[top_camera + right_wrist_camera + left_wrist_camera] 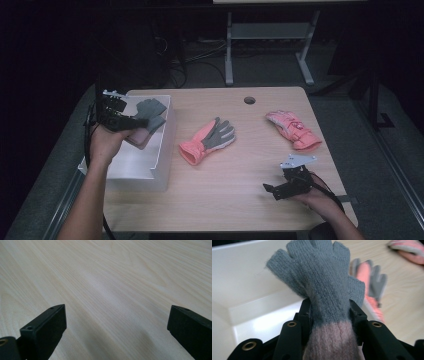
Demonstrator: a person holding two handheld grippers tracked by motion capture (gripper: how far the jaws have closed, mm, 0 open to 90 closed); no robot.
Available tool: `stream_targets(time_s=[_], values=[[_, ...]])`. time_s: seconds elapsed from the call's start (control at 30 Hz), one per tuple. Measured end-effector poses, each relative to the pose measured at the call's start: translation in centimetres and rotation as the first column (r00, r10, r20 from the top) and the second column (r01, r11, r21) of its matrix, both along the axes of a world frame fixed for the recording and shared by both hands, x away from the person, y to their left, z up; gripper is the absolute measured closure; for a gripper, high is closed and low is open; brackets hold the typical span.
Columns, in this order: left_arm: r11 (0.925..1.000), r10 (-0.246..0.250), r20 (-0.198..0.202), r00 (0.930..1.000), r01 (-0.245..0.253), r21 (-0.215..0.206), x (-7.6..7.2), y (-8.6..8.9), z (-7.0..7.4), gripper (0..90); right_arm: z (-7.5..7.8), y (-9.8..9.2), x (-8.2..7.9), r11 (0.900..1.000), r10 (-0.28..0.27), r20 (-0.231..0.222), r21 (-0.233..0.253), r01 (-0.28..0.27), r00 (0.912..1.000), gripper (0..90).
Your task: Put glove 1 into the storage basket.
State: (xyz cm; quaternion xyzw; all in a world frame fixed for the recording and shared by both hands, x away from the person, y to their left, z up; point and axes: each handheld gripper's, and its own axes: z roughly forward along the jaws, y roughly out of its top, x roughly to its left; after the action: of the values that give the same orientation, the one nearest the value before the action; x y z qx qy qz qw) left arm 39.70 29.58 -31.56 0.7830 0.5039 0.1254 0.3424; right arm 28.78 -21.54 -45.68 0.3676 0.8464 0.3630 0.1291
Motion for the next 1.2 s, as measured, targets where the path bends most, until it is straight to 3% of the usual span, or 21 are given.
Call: stream_targets(time_s=[0.13,0.17,0.2,0.43,0.5,0.53,0.83,0.93,1.03,1.1,1.17,1.2], values=[[0.9979,0.045,-0.02,0.9988,-0.044,0.048,0.9,0.7,-1.9,62.6,-0.1,0.2,0.1,1.0,0.006,-0.011,-0.006,-0.006,0.9999,1.9],[0.9979,0.045,-0.02,0.9988,-0.044,0.048,0.9,0.7,-1.9,62.6,-0.1,0.2,0.1,1.0,0.006,-0.011,-0.006,-0.006,0.9999,1.9],[0.9965,0.062,-0.038,0.9974,-0.06,0.058,1.4,1.2,-2.8,62.6,-0.2,0.2,0.0,1.0,0.008,-0.012,-0.007,-0.008,0.9999,1.9],[0.9897,0.116,-0.084,0.9897,-0.109,0.093,2.6,2.5,-5.8,62.5,-0.2,0.0,-0.1,1.0,0.005,-0.021,-0.002,-0.005,0.9998,1.9],[0.9877,0.115,-0.089,0.9894,-0.104,0.117,2.8,2.5,-6.1,62.4,-0.2,0.0,-0.2,1.0,0.003,-0.024,-0.002,-0.003,0.9997,1.9],[0.9826,0.121,-0.088,0.9887,-0.107,0.151,3.0,2.5,-6.6,62.3,-0.2,-0.1,-0.2,1.0,0.002,-0.023,0.001,-0.002,0.9997,1.9],[0.9774,0.15,-0.132,0.9798,-0.127,0.169,3.6,3.6,-8.6,60.2,-0.2,-0.2,-0.4,1.0,0.006,-0.027,-0.001,-0.006,0.9996,1.9],[0.9678,0.149,-0.143,0.9784,-0.115,0.224,3.6,3.3,-9.2,55.9,-0.3,-0.1,-0.3,1.0,0.005,-0.03,-0.003,-0.005,0.9995,1.9],[0.9654,0.161,-0.154,0.9748,-0.124,0.229,3.7,3.3,-9.3,47.7,-0.3,-0.1,-0.3,1.0,0.005,-0.03,-0.003,-0.005,0.9995,1.9],[0.959,0.18,-0.149,0.9723,-0.14,0.246,3.8,2.8,-9.5,38.5,-0.2,-0.1,-0.4,1.0,0.003,-0.03,0.002,-0.003,0.9996,1.9],[0.9589,0.187,-0.143,0.9719,-0.149,0.242,3.8,2.8,-9.5,28.1,-0.2,-0.1,-0.4,1.0,0.004,-0.03,0.001,-0.004,0.9995,1.9],[0.96,0.198,-0.139,0.9704,-0.163,0.228,3.9,2.7,-9.5,28.1,-0.3,-0.2,-0.4,1.0,0.006,-0.03,-0.001,-0.006,0.9995,1.9]])
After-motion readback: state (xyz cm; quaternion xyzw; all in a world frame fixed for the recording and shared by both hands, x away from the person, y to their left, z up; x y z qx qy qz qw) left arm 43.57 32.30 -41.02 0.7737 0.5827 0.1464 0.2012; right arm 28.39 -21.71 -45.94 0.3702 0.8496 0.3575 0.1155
